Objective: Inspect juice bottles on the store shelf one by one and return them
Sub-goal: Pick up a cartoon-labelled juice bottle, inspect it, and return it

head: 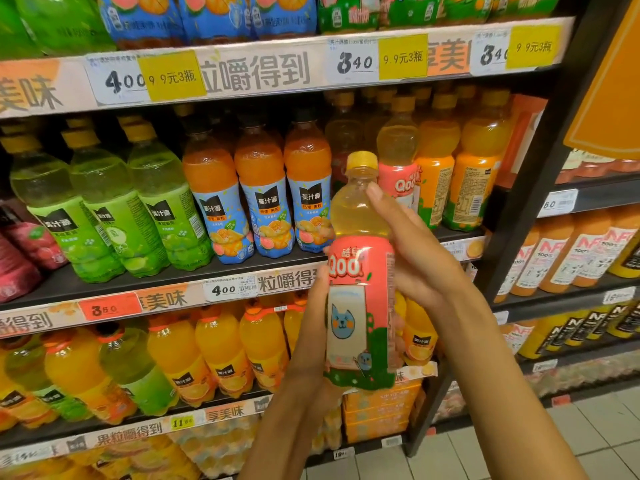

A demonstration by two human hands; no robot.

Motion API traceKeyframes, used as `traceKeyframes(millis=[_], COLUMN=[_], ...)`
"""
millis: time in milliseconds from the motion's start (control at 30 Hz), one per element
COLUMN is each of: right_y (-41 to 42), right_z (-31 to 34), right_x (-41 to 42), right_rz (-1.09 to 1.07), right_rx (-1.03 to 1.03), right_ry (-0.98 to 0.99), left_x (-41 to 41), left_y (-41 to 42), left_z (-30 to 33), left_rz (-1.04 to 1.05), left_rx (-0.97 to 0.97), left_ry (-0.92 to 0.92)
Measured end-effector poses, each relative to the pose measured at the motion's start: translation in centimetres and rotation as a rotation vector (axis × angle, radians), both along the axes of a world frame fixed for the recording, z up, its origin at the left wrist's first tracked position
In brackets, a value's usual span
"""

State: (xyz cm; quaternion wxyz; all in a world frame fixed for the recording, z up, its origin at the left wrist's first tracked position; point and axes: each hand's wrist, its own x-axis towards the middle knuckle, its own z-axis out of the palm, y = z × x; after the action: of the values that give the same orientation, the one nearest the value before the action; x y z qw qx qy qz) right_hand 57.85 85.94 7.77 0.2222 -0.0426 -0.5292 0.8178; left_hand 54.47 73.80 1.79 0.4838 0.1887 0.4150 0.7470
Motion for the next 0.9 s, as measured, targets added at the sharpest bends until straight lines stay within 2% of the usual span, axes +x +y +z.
traceKeyframes(millis=[100,200,267,367,500,600,700,900], right_y=[-0.3,-0.1,0.1,0.3,0.3,0.5,0.6,0.8], right_z=[-0.4,-0.3,-0.1,0.1,0.1,-0.3,-1.3,-2.9], right_x=[-0.4,-0.3,-0.1,-0.4,-0.5,-0.5,-0.9,-1.3], right_rz=[0.056,-0.009,-0.096,-0.207,-0.181,-0.122,-0.024,-0.028], right_rx=[-0.061,-0.011,0.092,0.238,0.254,0.17,-0.011,-0.259], right_ry=[0.031,0.029,-0.006,-0.056,-0.114,-0.084,-0.089,-0.237], left_x=[0.3,-0.2,-0.8,-0.6,-0.1,-0.2,0.0,0.1], left_y=[-0.1,-0.2,-0.3,-0.5,-0.7,-1.0,-1.3,-1.7], left_z=[-0.1,0.0,0.1,0.4,0.3,0.6,1.0,1.3], left_rz=[-0.094,-0.13,-0.033,0.009,0.0,-0.073,-0.143,-0.182], left_rx=[0.048,-0.054,-0.158,-0.183,-0.171,-0.1,-0.033,-0.012], left_ry=[-0.079,0.043,0.177,0.294,0.261,0.116,-0.002,-0.089])
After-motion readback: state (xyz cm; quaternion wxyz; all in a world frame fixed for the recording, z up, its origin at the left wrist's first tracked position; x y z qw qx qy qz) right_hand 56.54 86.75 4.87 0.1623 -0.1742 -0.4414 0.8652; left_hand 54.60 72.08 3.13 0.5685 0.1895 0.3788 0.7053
